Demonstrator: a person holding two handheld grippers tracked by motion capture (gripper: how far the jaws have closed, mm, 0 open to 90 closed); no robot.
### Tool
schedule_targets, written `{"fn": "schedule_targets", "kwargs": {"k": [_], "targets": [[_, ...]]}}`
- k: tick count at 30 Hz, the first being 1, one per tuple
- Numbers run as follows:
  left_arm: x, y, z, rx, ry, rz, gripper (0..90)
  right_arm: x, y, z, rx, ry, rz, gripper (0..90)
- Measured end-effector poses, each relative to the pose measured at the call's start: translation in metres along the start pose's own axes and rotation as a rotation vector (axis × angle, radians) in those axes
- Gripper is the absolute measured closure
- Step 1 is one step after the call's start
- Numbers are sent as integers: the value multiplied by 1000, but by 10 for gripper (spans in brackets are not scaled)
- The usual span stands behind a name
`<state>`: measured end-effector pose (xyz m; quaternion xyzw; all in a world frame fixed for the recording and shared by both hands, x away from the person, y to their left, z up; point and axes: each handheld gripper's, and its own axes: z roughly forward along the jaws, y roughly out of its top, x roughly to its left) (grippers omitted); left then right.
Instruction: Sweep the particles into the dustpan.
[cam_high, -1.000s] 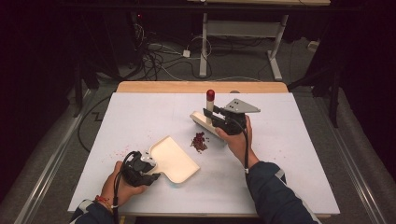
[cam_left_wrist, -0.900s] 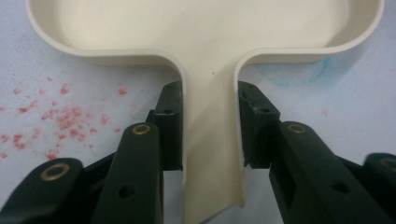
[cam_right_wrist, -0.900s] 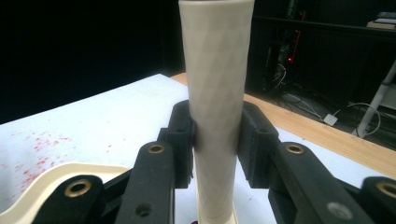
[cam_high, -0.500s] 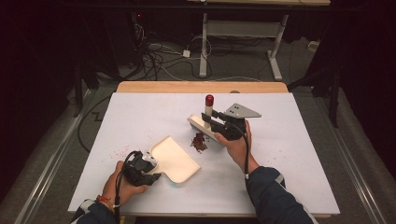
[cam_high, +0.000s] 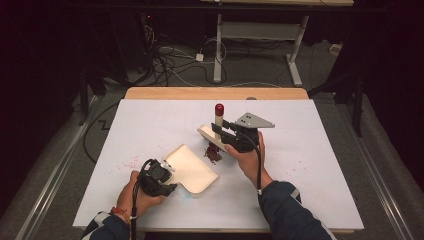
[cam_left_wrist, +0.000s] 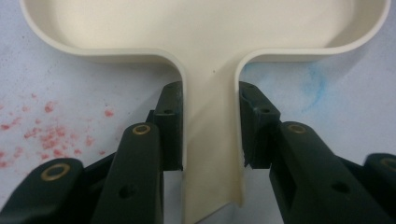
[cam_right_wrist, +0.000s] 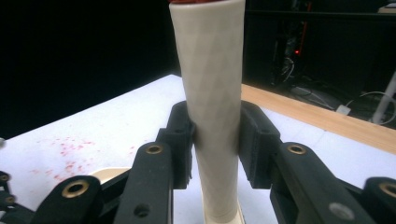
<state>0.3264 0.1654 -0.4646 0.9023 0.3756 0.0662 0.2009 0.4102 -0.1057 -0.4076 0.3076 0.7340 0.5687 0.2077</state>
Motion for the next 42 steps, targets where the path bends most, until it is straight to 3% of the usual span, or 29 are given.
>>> {"fn": "schedule_targets", "kwargs": {"k": [10,16,25,30,32,35,42], "targets": [[-2,4,2,0,2,-10,640,17,-2,-3,-1,2,13,686],[-3,6,3,2,5,-16,639,41,-2,-4,-6,-33,36,691],[-2,7,3,5,2,-17,639,63,-2,-2,-5,-36,41,691],[-2,7,3,5,2,-16,638,73,-2,-1,3,-63,12,690],[-2,6,3,3,2,-17,638,76,-2,-2,4,-66,30,687],[-2,6,3,2,0,-19,638,82,-1,-4,-4,-75,-2,693],[-3,6,3,3,3,-18,638,89,-1,-7,-3,-54,-23,702]]}}
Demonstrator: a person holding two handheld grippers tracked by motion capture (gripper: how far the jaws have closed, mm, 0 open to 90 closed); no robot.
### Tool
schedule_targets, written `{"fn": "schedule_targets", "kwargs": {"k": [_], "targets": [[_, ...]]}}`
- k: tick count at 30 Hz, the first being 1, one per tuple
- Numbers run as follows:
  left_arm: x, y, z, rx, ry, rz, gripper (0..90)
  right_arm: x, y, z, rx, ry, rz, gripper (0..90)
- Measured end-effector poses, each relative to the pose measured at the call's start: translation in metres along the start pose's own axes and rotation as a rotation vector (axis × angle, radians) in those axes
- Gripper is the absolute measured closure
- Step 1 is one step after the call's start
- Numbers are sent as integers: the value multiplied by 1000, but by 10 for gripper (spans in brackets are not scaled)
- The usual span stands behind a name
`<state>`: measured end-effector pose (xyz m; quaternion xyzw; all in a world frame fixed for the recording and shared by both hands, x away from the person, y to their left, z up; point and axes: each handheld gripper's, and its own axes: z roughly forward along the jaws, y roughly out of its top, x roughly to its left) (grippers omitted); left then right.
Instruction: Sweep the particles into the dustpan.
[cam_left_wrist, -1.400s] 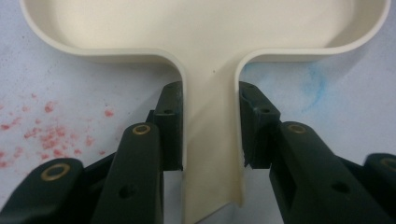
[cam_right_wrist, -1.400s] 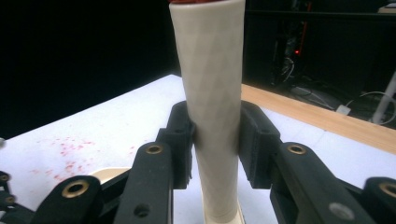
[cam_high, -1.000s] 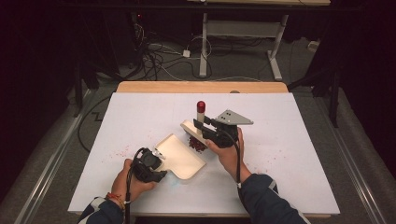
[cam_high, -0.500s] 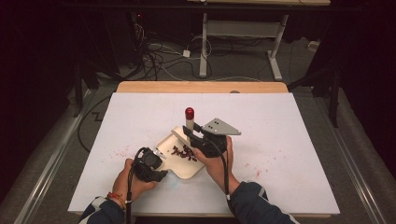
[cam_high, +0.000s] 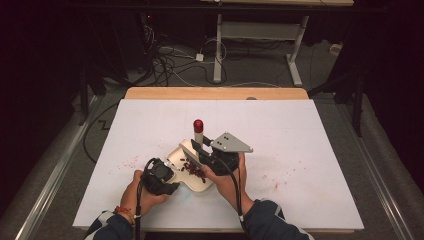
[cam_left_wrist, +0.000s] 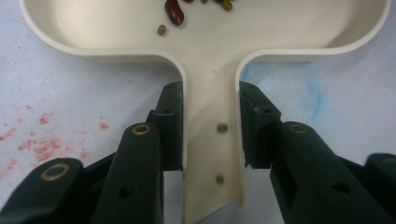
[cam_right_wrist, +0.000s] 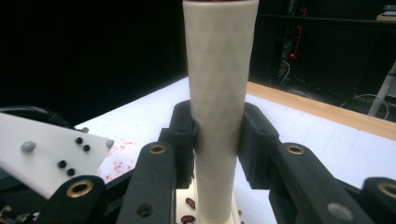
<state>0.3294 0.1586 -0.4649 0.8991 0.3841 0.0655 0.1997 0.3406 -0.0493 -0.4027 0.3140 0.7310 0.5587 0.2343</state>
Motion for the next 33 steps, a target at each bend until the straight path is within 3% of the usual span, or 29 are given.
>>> {"fn": "schedule_targets", "kwargs": {"k": [4,11,21,25,33], "targets": [[0,0,0,0,-1,6,638,2,0,0,6,17,-11,703],[1,0,0,-4,-5,1,638,0,4,-2,-17,-4,-48,705],[4,0,-1,-1,-13,11,639,-23,17,-15,-62,-22,-25,705],[7,-1,-2,-4,-21,24,639,-33,21,-22,-68,-36,11,705],[12,-4,-4,8,-22,43,639,-52,15,-28,-48,-73,-28,705]]}}
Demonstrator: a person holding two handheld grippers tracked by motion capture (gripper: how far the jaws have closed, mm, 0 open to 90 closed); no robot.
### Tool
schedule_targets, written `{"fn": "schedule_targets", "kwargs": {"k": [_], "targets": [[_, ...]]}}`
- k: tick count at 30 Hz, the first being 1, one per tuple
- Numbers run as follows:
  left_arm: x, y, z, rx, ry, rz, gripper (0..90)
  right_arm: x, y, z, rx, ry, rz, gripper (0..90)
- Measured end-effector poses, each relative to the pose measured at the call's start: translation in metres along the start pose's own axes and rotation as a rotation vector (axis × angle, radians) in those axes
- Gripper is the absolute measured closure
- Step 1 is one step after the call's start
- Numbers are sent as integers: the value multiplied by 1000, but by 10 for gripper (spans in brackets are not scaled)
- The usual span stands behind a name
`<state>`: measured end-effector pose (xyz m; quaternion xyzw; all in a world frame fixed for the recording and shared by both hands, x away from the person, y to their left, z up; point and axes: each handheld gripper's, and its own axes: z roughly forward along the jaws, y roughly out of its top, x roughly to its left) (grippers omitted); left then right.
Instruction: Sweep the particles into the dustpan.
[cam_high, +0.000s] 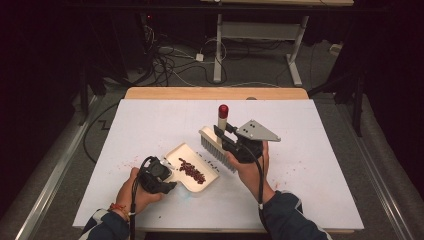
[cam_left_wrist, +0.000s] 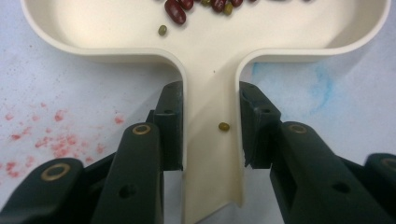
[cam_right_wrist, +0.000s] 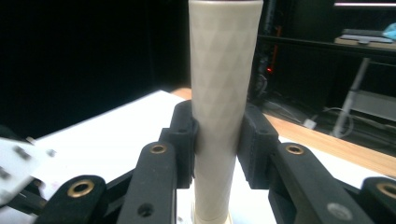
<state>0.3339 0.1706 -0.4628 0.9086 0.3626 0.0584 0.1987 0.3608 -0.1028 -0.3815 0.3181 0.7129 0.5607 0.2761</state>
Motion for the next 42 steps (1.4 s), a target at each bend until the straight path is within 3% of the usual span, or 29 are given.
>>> {"fn": "schedule_targets", "kwargs": {"k": [5,11,15,24,29,35,42], "targets": [[0,-1,-4,26,9,22,639,-3,-15,7,37,-17,-6,705],[2,-3,-6,39,-1,31,640,2,-17,14,44,-31,-28,705],[5,-4,-8,42,-9,35,640,4,-18,18,37,-18,-3,705],[3,-2,-6,54,1,40,640,28,-18,24,34,44,29,704],[3,-2,-6,56,1,40,639,42,-19,25,26,67,-8,705],[4,-2,-6,53,-3,38,640,41,-16,21,5,107,2,706],[6,-3,-5,49,-10,39,639,31,-6,12,-28,78,11,705]]}}
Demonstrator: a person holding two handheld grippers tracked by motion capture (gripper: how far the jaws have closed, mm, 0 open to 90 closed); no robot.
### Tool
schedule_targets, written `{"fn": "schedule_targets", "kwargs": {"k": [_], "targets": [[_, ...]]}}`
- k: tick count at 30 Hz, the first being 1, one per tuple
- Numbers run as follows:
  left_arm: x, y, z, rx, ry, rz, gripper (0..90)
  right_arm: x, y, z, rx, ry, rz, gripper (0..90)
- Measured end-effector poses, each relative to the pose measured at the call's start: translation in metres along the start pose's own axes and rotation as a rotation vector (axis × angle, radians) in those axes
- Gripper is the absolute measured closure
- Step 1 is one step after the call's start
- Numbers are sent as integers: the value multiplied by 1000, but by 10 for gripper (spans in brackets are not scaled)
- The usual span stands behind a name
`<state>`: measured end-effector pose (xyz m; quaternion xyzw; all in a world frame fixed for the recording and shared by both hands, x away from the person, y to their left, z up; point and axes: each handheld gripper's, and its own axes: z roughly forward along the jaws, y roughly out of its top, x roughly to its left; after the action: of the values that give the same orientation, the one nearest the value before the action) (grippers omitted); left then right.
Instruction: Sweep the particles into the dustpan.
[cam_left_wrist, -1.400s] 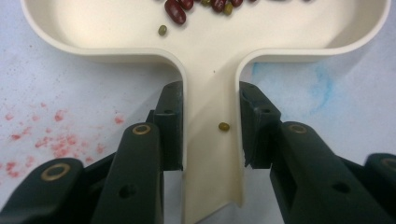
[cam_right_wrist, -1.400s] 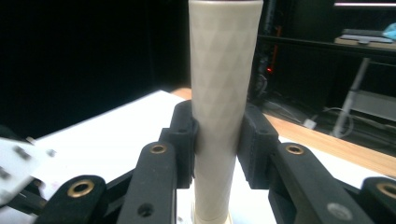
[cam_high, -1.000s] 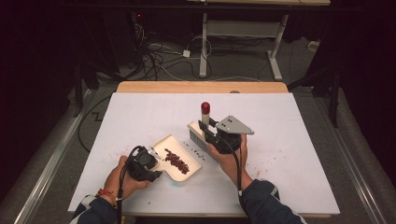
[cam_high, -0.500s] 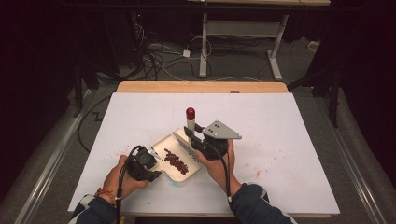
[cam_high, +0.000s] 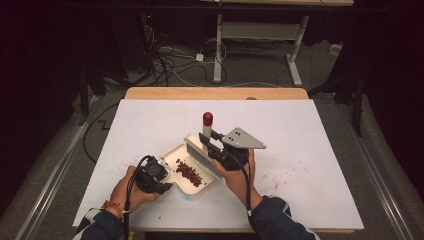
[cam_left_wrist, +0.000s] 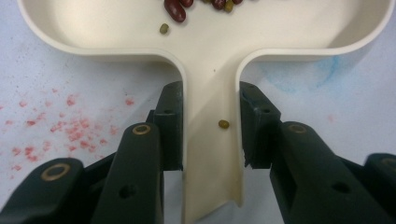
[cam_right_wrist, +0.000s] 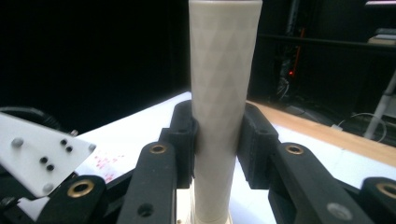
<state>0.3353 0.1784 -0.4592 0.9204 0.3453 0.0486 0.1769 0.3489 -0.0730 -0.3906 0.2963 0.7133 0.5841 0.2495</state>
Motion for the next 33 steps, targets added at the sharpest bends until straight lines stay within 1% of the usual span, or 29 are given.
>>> {"fn": "schedule_targets", "kwargs": {"k": [1,3,4,7,8,12,14,16,17,18,19,21,24,25,26,28,30,33], "targets": [[0,0,0,-1,0,2,639,-2,2,-1,0,-11,-17,705],[1,-1,0,-2,0,7,639,-5,4,-4,8,-24,-34,705],[1,-1,0,1,1,8,639,-6,4,-5,9,-30,-28,705],[2,-1,0,0,-1,5,639,-12,4,-6,22,-40,-37,705],[3,-2,0,0,-1,4,639,-13,3,-6,26,-43,-28,705],[6,-4,0,-5,1,-3,639,-18,3,-9,29,-29,-25,705],[8,-6,0,-5,3,-8,639,-21,4,-13,20,-7,-1,705],[11,-8,-1,-6,5,-14,639,-23,6,-17,14,8,7,705],[12,-9,-1,-7,5,-20,639,-23,6,-19,9,16,3,705],[13,-10,-1,-8,8,-21,639,-21,7,-22,14,25,14,704],[13,-11,-1,-8,8,-26,639,-21,8,-24,9,44,6,705],[15,-13,-1,-14,3,-37,639,-19,10,-29,1,80,14,705],[17,-13,-1,-14,1,-36,639,-14,13,-36,-20,148,19,704],[17,-14,-1,-16,2,-38,639,-12,15,-39,-28,170,11,704],[18,-14,-2,-16,3,-39,639,-10,16,-41,-34,195,15,704],[19,-15,-2,-18,5,-42,638,-8,18,-45,-34,251,37,705],[20,-15,-2,-19,2,-44,639,-3,20,-49,-43,283,41,705],[20,-15,-2,-19,2,-44,638,3,21,-53,-43,331,28,705]]}}
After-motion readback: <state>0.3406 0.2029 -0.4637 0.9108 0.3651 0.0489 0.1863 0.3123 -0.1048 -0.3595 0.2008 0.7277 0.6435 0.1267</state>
